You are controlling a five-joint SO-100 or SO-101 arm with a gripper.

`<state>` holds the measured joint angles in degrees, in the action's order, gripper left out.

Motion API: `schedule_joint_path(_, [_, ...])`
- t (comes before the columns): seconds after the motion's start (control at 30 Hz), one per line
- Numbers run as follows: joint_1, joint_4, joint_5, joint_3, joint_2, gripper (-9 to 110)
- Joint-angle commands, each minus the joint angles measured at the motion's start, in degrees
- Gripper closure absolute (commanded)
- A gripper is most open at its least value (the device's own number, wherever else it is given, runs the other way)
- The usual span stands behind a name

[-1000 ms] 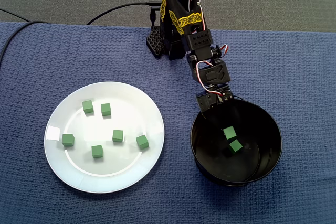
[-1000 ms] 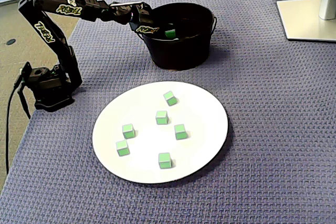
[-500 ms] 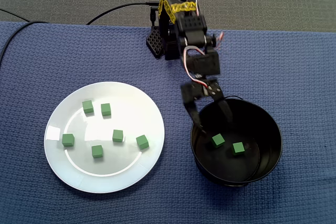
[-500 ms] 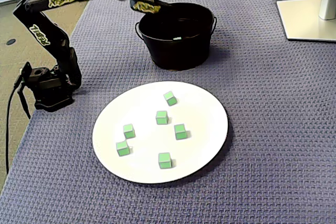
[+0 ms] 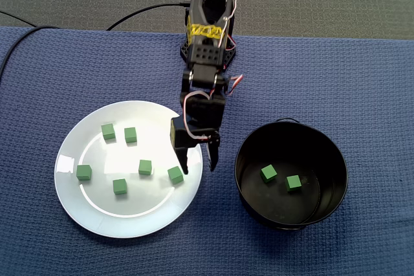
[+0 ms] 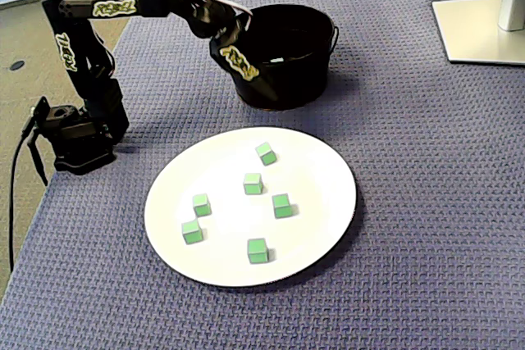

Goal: Pick up the items on the white plate and put them in the black container.

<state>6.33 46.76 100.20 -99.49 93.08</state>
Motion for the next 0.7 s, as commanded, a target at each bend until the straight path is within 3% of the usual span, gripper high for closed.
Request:
schedule_joint_path(0.0, [1.0,6.2,1.9,4.5,-3.1,87])
schedule_joint_path(0.23, [5.3,12.8,6.7,5.4,-7.1,84])
schedule_joint_path(0.67, [8.1,9.2,7.2,12.0,-15.4,78])
